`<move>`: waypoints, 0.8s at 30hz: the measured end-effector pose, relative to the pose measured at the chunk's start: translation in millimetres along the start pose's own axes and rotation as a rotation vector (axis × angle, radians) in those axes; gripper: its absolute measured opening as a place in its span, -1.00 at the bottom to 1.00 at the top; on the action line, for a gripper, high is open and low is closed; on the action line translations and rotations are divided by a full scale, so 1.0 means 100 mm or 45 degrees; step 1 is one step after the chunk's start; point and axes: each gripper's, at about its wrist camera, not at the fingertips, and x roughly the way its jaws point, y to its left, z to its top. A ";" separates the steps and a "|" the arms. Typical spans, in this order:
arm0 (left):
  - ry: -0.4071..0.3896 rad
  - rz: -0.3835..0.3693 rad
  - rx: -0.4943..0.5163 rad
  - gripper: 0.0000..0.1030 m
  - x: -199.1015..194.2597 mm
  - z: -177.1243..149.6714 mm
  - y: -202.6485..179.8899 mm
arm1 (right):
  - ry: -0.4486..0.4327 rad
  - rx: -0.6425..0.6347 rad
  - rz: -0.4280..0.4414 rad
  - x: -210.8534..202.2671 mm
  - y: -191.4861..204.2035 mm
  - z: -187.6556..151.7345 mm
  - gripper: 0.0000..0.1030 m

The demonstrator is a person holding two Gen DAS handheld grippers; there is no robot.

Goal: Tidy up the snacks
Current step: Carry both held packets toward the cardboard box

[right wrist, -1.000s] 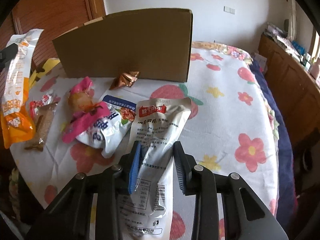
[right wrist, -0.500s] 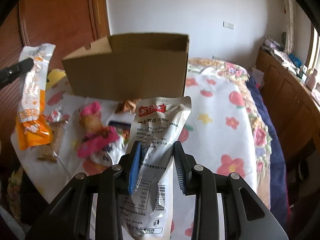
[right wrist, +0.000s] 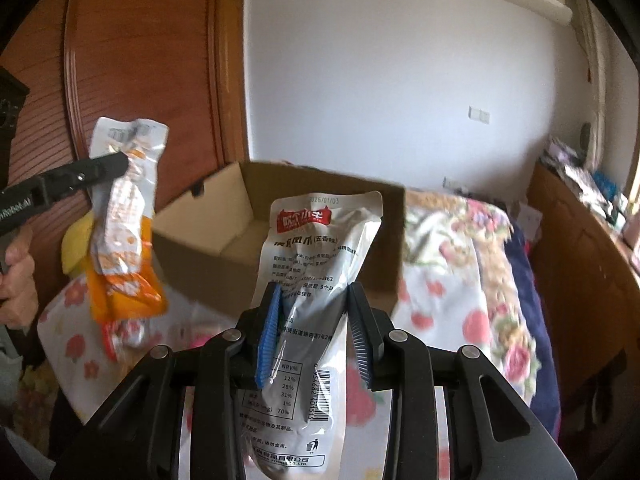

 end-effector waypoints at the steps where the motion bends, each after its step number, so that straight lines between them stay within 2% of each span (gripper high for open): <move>1: 0.000 0.003 0.004 -0.60 0.04 0.03 0.03 | -0.008 -0.002 0.011 0.06 -0.02 0.08 -0.38; 5: 0.005 0.007 0.013 -0.60 0.28 0.19 0.16 | -0.033 0.025 0.071 0.32 -0.05 0.29 -0.37; 10: 0.017 0.018 -0.018 -0.60 0.69 0.31 0.36 | -0.040 0.063 0.094 0.69 -0.12 0.49 -0.37; 17: 0.047 0.063 -0.020 -0.60 1.14 0.33 0.51 | -0.029 0.106 0.096 1.18 -0.18 0.65 -0.37; 24: 0.161 0.083 -0.015 -0.58 1.45 0.14 0.57 | 0.025 0.121 0.057 1.50 -0.19 0.63 -0.33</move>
